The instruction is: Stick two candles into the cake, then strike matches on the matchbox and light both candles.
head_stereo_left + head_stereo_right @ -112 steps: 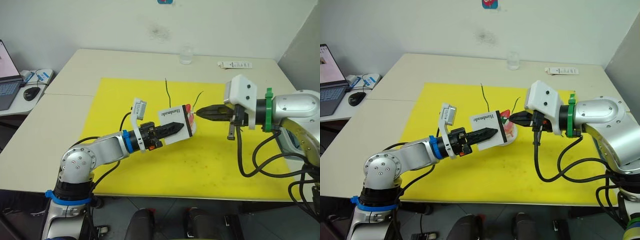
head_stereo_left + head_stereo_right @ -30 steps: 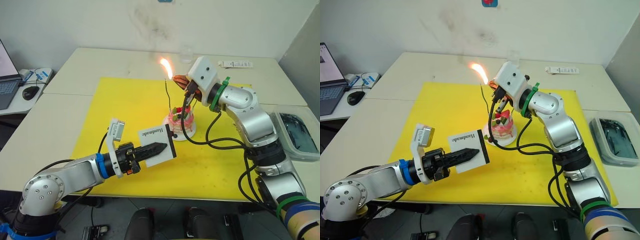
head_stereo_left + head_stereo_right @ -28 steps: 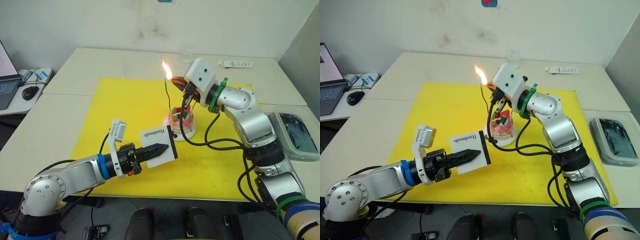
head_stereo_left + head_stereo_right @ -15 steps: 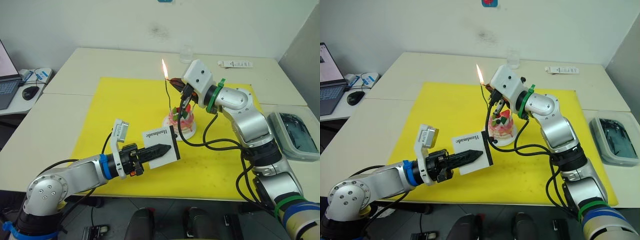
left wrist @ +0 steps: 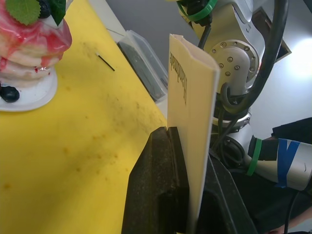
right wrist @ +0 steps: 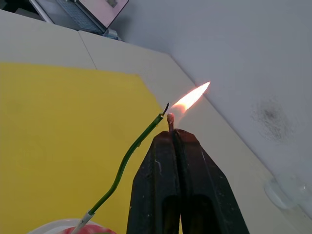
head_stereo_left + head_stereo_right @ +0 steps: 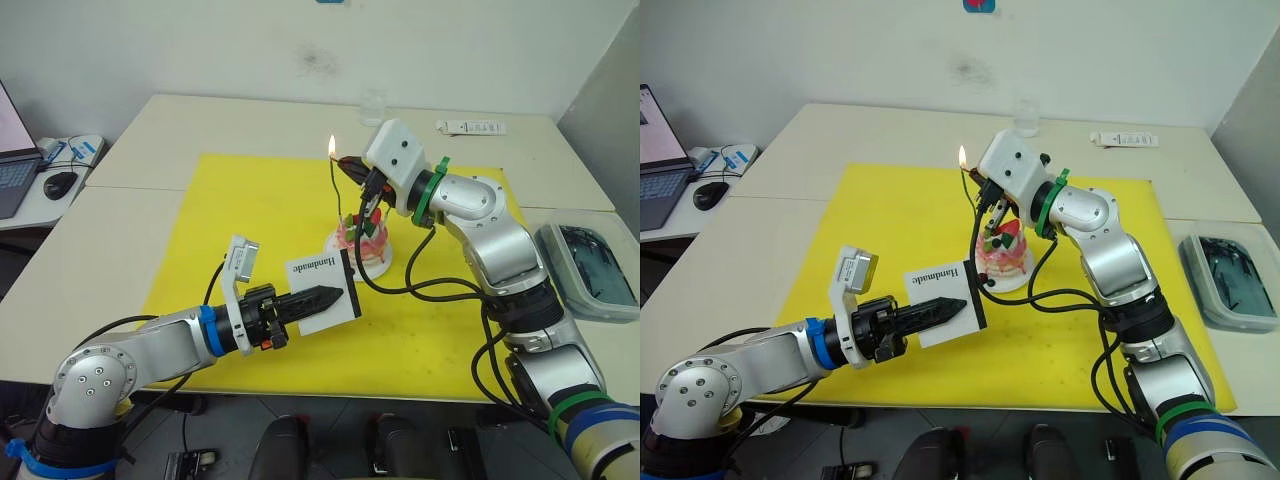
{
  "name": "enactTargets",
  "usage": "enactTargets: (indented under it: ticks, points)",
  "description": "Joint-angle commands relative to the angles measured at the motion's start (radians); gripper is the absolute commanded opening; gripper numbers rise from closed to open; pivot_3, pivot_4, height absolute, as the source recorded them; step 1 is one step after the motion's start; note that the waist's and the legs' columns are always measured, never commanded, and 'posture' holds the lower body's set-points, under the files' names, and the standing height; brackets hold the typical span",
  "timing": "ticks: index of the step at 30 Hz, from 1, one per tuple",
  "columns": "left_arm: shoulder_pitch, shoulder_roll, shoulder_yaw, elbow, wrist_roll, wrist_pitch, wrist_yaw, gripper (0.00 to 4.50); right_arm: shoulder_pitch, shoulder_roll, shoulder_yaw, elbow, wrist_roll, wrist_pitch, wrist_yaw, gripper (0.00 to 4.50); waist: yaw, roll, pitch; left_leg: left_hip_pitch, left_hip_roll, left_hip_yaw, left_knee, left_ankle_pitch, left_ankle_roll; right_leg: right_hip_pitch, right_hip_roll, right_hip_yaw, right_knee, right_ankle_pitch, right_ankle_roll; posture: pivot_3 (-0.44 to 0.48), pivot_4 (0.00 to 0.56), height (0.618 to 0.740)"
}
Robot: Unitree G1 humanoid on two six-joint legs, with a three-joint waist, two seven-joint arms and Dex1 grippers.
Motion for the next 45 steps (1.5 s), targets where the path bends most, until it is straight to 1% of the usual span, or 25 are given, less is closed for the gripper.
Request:
enactTargets:
  ticks: [1,26,30,34,39,42,45]
  points:
    - [-0.017,0.007,0.001,0.0,0.006,-0.004,-0.016,0.0,-0.019,-0.004,-0.03,-0.052,0.007,-0.005,0.005,0.02,0.0,0.0,0.0,0.0,0.0,0.0,0.0,0.0,0.0,0.0,0.0,0.0,0.0,0.0,0.0,0.0,0.15,0.74]
    - [-0.042,0.002,-0.014,0.019,0.019,0.004,-0.034,0.0,-0.016,-0.013,-0.06,-0.064,0.001,0.008,-0.006,0.02,0.0,0.0,0.0,0.0,0.0,0.0,0.0,0.0,0.0,0.0,0.0,0.0,0.0,0.0,0.0,0.0,0.15,0.74]
    - [-0.043,0.006,-0.015,0.018,0.013,0.009,-0.039,0.0,0.013,-0.039,-0.083,-0.114,0.027,0.05,0.013,0.02,0.001,0.0,0.0,0.0,0.0,0.0,0.0,0.0,0.0,0.0,0.0,0.0,0.0,0.0,0.0,0.0,0.15,0.74]
    - [-0.039,0.02,-0.016,0.014,0.027,0.025,-0.065,0.0,0.121,-0.108,-0.146,-0.303,0.184,0.187,0.12,0.02,0.005,0.0,0.0,-0.001,0.0,-0.001,0.0,0.0,0.0,0.0,0.0,-0.001,-0.001,0.0,0.0,0.0,0.15,0.74]
    - [-0.051,0.018,-0.022,0.027,0.048,0.033,-0.091,0.0,0.223,-0.203,-0.246,-0.505,0.374,0.362,0.178,0.02,0.003,0.0,0.0,-0.001,0.0,-0.001,0.0,0.0,0.0,0.0,0.0,-0.001,0.0,0.0,0.0,0.0,0.15,0.74]
    - [-0.059,0.014,-0.029,0.032,0.061,0.038,-0.108,0.0,0.28,-0.273,-0.302,-0.566,0.434,0.424,0.183,0.02,0.002,0.0,0.0,-0.001,0.0,-0.001,0.0,0.0,0.0,0.0,0.0,-0.001,0.0,-0.001,0.001,0.0,0.15,0.74]
    - [-0.066,0.016,-0.036,0.023,0.08,0.049,-0.133,0.0,0.378,-0.375,-0.391,-0.572,0.428,0.44,0.175,0.02,0.003,0.0,0.0,-0.001,0.0,-0.001,0.001,0.0,0.0,0.0,0.0,0.0,-0.001,-0.002,0.002,0.0,0.15,0.74]
